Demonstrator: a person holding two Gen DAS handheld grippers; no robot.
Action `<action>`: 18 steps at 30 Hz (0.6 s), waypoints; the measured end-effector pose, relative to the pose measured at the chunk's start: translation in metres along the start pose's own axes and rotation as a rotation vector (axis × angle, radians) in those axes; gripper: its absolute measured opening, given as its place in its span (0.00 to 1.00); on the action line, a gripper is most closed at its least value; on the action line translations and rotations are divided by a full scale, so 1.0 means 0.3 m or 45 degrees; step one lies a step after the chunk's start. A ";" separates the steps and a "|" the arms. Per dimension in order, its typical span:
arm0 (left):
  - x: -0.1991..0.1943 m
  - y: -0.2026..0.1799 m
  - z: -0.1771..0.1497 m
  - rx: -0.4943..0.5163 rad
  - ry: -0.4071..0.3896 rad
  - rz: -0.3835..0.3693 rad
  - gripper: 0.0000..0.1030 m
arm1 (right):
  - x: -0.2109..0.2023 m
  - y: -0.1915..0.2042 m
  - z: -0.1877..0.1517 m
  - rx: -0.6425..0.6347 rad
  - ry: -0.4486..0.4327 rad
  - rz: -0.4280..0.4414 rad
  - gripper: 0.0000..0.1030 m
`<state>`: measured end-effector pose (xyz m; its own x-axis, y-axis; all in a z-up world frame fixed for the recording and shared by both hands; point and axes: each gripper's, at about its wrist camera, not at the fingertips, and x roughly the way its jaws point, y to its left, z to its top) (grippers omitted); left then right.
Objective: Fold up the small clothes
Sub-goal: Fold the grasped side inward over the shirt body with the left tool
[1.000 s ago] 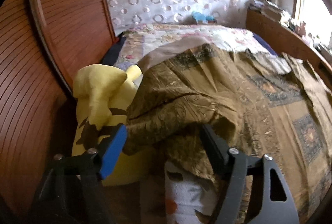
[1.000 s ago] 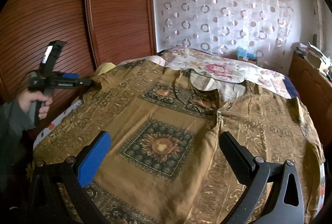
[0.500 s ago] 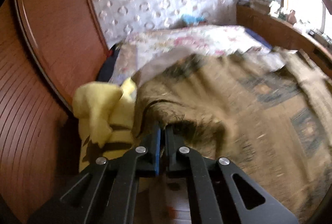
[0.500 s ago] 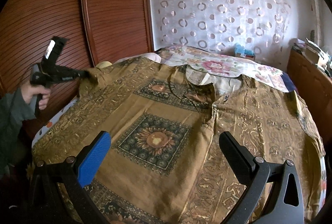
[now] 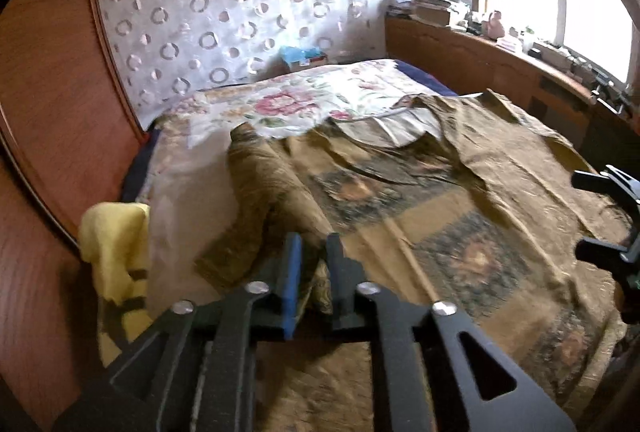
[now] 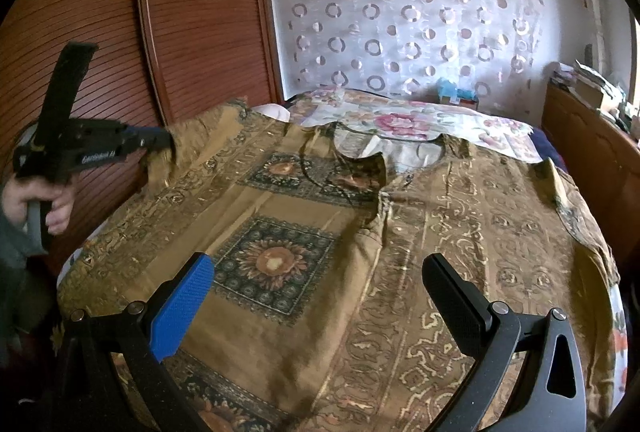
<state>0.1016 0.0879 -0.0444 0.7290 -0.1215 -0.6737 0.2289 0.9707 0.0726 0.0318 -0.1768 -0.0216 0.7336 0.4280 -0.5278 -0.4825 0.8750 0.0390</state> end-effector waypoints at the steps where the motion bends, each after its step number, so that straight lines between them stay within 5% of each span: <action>1: -0.009 -0.003 -0.013 -0.012 -0.010 -0.010 0.33 | 0.000 -0.001 -0.001 0.003 0.002 -0.002 1.00; 9: -0.118 0.006 -0.097 -0.147 -0.109 -0.039 0.75 | 0.005 0.002 0.008 0.002 0.006 0.001 1.00; 18: -0.239 0.055 -0.176 -0.269 -0.208 0.046 0.78 | 0.060 0.058 0.089 -0.118 0.010 0.101 0.93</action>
<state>0.0190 0.1235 -0.0338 0.8326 -0.1011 -0.5446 0.0735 0.9947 -0.0722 0.0494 -0.1478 -0.0079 0.6877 0.4932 -0.5327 -0.5816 0.8135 0.0023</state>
